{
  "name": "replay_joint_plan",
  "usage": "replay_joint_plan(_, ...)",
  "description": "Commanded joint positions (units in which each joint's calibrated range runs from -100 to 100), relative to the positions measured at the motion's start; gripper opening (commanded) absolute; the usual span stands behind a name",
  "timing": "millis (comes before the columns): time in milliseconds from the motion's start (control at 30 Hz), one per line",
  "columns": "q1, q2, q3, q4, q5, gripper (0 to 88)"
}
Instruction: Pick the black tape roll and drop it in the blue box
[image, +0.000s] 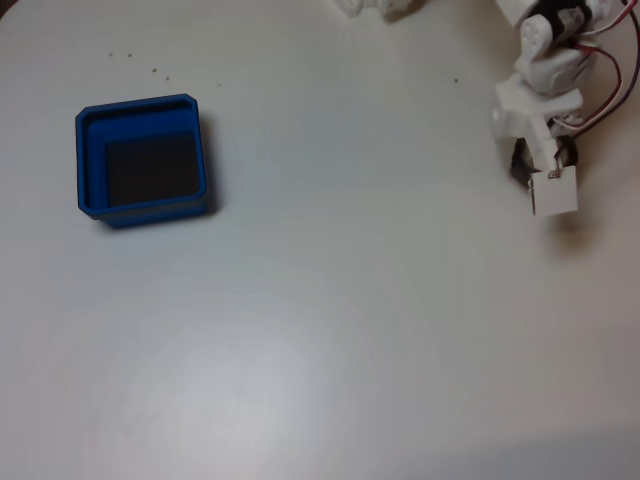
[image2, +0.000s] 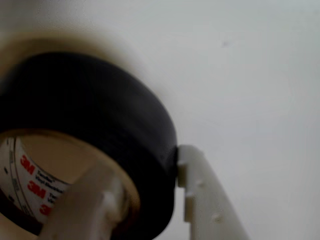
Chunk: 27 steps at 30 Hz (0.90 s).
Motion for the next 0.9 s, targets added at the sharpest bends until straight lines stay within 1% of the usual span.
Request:
replay_joint_plan(0,1.65,-7.19,-4.87,0.58,0.21,0.2)
replay_joint_plan(233,5.76,-11.79,-5.32,0.58,0.21,0.2)
replay_joint_plan(633,20.12,-12.71,-5.41,0.5,0.21,0.3)
replay_joint_plan(867,30.18,-12.71,-6.48,0.42,0.3,0.3)
